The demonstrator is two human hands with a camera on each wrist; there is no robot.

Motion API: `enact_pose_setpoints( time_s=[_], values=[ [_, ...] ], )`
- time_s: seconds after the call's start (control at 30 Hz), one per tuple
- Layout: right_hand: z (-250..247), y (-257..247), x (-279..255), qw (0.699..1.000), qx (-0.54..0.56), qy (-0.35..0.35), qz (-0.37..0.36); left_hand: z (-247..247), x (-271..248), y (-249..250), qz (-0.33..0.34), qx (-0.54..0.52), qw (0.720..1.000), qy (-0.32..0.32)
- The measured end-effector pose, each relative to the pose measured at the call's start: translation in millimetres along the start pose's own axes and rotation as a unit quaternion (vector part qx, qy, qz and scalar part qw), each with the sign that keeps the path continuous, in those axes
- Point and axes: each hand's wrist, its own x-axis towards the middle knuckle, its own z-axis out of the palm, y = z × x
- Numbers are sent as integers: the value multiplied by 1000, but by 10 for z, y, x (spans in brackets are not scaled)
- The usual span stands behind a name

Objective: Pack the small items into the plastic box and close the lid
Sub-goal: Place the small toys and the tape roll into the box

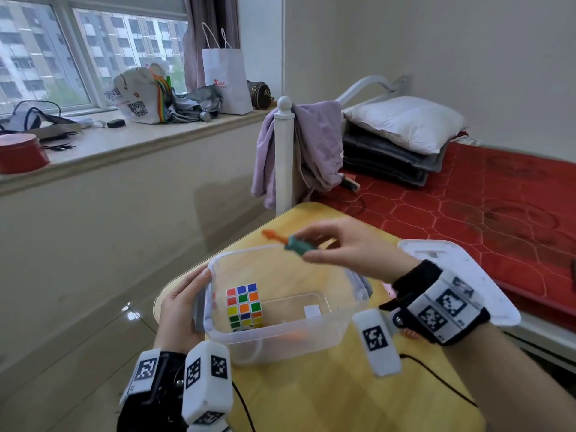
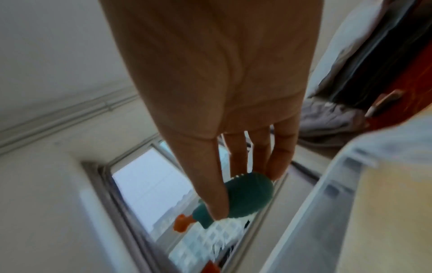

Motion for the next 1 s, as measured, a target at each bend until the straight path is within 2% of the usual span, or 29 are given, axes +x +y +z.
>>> enact_pose_setpoints(
  time_s=[0.1,0.23,0.4,0.6,0.73,0.83,0.93,1.0],
  values=[
    [382,-39,72,996,-39,-80,-8,-17,16,-13,-8,-11,1000,-2],
    [721,75,120,989,-83,-124,17,-2,1,-14,-3,-27,1000,-9],
    [819,146,131,989,-73,-123,30,35,-19,-20,14,-22,1000,-14],
    [694,119,89,992,-56,-107,29,44,19,-49,20,4,1000,-7],
    [309,180,48,999,-11,-29,22,20,54,-70,9,4,1000,-6],
    [-121,386,-16,995,25,90,47,-26,98,-94,0,13,1000,-17],
    [-442,829,-91,960,-9,256,116,-55,127,-114,3,19,1000,-18],
    [-537,1170,-93,931,-38,303,199,-21,156,-132,12,14,1000,-25]
  ],
)
